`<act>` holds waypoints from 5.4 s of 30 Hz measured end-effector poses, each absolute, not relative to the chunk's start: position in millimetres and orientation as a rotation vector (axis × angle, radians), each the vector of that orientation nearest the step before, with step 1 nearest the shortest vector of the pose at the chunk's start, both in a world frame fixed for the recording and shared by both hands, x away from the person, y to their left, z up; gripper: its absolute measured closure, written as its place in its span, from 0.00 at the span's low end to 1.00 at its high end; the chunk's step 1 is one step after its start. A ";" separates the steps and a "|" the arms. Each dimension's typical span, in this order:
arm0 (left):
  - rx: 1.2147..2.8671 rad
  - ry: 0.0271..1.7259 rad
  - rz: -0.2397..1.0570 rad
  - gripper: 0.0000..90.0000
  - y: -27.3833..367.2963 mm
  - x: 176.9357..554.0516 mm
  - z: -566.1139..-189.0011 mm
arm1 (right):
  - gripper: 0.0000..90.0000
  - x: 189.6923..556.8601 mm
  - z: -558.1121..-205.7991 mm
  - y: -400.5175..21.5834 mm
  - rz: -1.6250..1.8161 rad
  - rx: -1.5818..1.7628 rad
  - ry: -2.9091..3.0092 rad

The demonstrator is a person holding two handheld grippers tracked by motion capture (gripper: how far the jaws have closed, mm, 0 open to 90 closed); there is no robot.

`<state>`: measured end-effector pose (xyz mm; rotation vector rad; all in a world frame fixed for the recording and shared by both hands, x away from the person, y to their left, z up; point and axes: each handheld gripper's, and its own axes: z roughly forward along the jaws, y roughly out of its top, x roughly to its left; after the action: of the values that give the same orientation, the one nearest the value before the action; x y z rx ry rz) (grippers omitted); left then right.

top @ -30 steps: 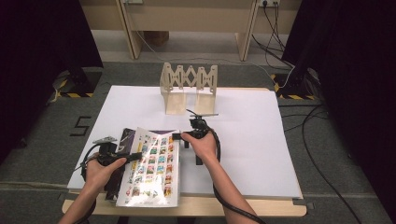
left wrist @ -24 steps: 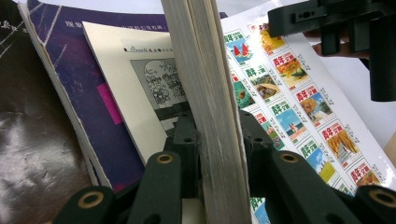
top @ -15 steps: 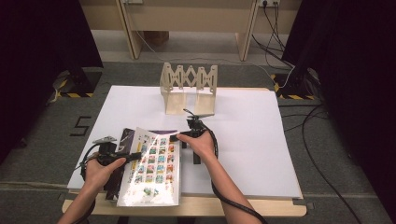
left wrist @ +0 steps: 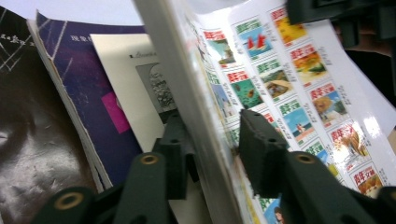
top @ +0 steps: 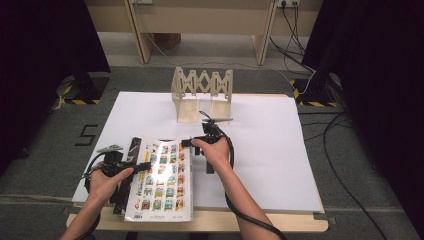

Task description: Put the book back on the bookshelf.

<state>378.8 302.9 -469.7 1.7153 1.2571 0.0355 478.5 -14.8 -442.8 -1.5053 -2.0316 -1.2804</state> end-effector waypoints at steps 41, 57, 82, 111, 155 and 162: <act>1.535 1.341 0.622 0.33 366.6 396.5 -499.8 | 0.83 454.5 -380.0 -34.8 -1.506 -1.453 -2.024; 1.548 1.324 0.635 0.35 364.3 397.2 -500.1 | 0.83 448.9 -363.6 -53.9 -1.622 -1.515 -2.043; 1.580 1.317 0.663 0.34 360.7 397.1 -499.9 | 0.83 451.0 -336.4 -78.2 -1.843 -1.550 -2.066; 1.584 1.325 0.667 0.34 360.6 397.4 -499.8 | 0.83 454.1 -316.8 -99.0 -1.952 -1.677 -2.054; 1.589 1.323 0.663 0.34 360.2 397.8 -499.8 | 0.83 461.0 -296.6 -117.4 -2.095 -1.824 -2.112; 1.593 1.320 0.668 0.34 359.7 397.7 -499.8 | 0.83 461.0 -294.3 -121.8 -2.130 -1.838 -2.096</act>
<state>397.7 359.7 -499.8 1.5929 1.3205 0.6684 461.0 -121.8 -294.3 -1.8381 -2.0956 -2.1300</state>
